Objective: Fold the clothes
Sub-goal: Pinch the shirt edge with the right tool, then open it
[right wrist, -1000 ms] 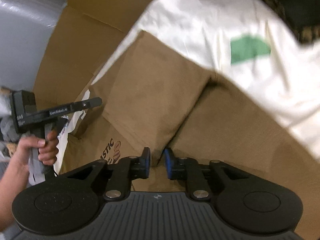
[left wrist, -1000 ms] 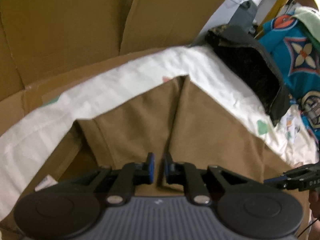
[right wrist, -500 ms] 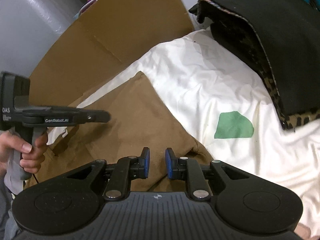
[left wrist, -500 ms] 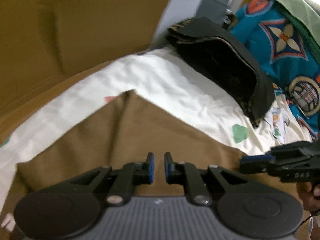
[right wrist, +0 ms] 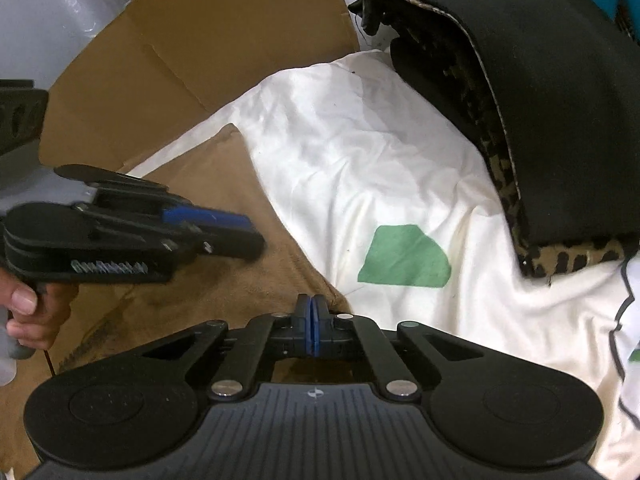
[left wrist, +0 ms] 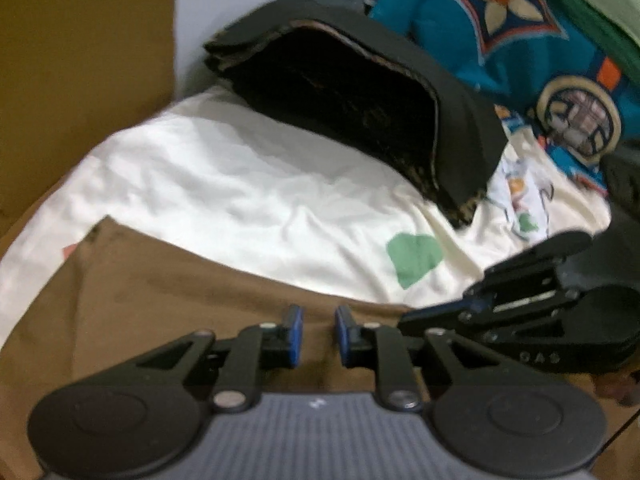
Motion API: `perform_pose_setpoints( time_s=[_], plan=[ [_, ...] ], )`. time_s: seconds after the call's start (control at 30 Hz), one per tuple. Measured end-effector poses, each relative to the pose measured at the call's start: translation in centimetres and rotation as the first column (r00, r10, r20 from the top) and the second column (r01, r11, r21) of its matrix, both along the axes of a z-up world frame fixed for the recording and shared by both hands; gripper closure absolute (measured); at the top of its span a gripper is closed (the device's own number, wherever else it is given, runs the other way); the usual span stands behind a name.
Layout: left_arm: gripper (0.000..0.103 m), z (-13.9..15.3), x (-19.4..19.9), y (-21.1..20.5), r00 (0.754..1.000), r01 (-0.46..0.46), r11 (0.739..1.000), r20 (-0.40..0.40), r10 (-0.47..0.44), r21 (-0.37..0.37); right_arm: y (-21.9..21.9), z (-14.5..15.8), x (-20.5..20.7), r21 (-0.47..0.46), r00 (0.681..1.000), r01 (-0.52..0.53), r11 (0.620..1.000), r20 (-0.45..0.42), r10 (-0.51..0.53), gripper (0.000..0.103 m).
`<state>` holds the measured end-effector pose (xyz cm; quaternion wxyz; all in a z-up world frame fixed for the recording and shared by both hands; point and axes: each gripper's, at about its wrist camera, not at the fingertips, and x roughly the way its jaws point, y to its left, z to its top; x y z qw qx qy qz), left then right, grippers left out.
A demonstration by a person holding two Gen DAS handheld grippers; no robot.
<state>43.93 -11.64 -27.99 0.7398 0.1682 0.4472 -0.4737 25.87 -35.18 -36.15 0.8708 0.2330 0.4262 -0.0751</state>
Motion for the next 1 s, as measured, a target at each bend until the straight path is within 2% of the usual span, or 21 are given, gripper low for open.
perform_pose_setpoints(
  time_s=[0.2, 0.33, 0.5, 0.67, 0.83, 0.97, 1.0],
  plan=[
    [0.084, -0.9, 0.3, -0.3, 1.000, -0.016, 1.000, 0.002, 0.016, -0.002, -0.3, -0.1, 0.1, -0.018, 1.000, -0.003, 1.000, -0.020, 0.003, 0.099],
    [0.084, -0.2, 0.2, -0.2, 1.000, 0.000, 1.000, 0.030, 0.000, 0.016, -0.3, 0.2, 0.0, -0.017, 0.999, 0.009, 1.000, -0.034, -0.009, 0.099],
    [0.079, 1.2, 2.3, 1.9, 0.994, -0.080, 0.997, 0.071, 0.080, -0.016, 0.2, 1.6, -0.2, -0.028, 1.000, 0.011, 1.000, -0.022, -0.011, 0.098],
    [0.084, 1.5, 5.1, 3.0, 0.980, -0.174, 0.984, 0.090, 0.175, -0.027, 0.6, 2.6, 0.8, -0.039, 1.000, -0.009, 0.999, 0.014, 0.009, 0.098],
    [0.086, 0.7, 6.3, 2.7, 0.974, -0.196, 0.981, 0.119, 0.195, -0.006, 1.3, 2.3, 2.1, -0.037, 0.999, -0.019, 0.999, 0.028, 0.020, 0.098],
    [0.086, -0.4, 7.6, 2.8, 0.963, -0.240, 0.971, 0.126, 0.238, -0.005, 1.6, 1.0, 2.8, -0.045, 1.000, -0.021, 0.999, 0.000, 0.021, 0.098],
    [0.087, -0.7, 7.9, 2.9, 0.960, -0.251, 0.968, 0.128, 0.250, -0.008, 1.5, 0.7, 2.8, -0.044, 1.000, -0.016, 0.999, -0.008, 0.015, 0.095]
  ],
)
